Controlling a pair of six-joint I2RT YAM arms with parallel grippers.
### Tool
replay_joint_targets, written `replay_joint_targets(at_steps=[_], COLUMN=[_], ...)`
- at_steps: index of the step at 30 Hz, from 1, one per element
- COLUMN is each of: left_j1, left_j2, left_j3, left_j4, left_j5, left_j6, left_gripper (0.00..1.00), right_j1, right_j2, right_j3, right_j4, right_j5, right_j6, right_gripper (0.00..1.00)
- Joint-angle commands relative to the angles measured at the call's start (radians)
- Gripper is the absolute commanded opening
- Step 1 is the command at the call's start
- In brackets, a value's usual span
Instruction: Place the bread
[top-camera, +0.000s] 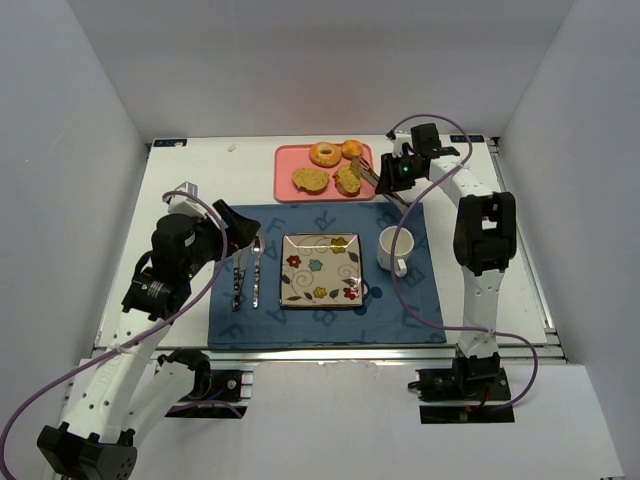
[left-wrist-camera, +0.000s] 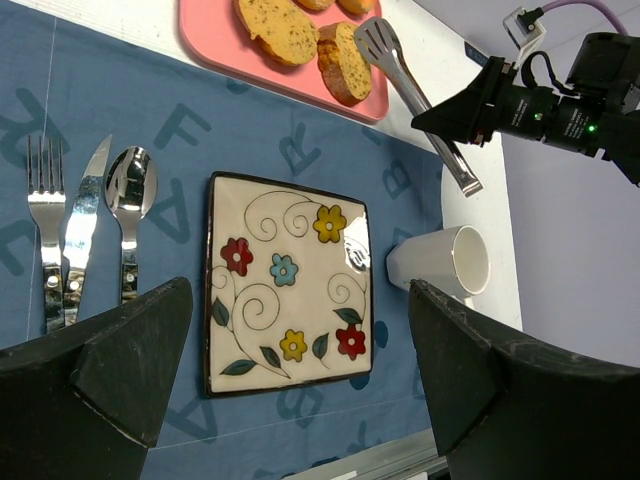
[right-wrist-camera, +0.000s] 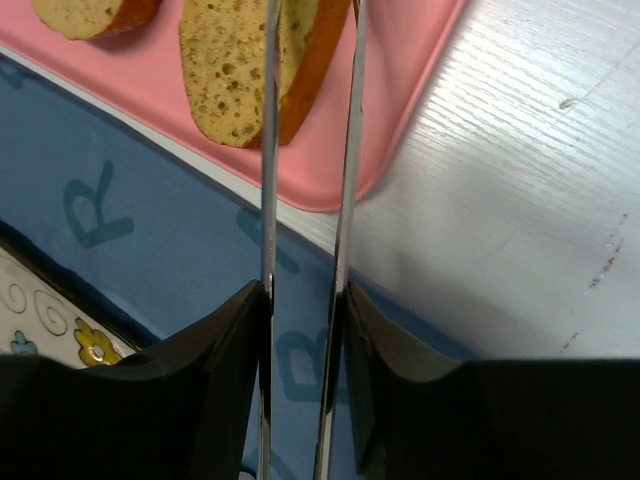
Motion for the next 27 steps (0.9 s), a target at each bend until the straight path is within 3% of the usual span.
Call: replay_joint_targets(at_steps=[1, 8, 19, 27], left_j1=[0.001, 0.0, 0.0, 0.001], left_j2=[-0.006, -0.011, -0.023, -0.036], left_j3=[0.029, 0.025, 0.02, 0.002], left_j4=[0.015, 0.018, 0.027, 0.048], left_j5=[-0.005, -0.001, 0.002, 0.006], left_j6=[-0.006, -0.009, -0.011, -0.017], left_gripper=[0.98, 0.98, 0.98, 0.98], right_j1=[-0.007, -0.03, -0.05, -0.038], right_j2=[-0.015, -0.055, -0.182, -0.305], right_j3=[0.006, 0.003, -0.003, -0.138], right_j4=[0.019, 0.028, 0.031, -0.013], right_j5=[-0.063, -0.13, -0.242, -0.34], right_j6=[0.021, 0.069, 0.138, 0.126], right_gripper=[0.4, 0.27, 0.23, 0.19])
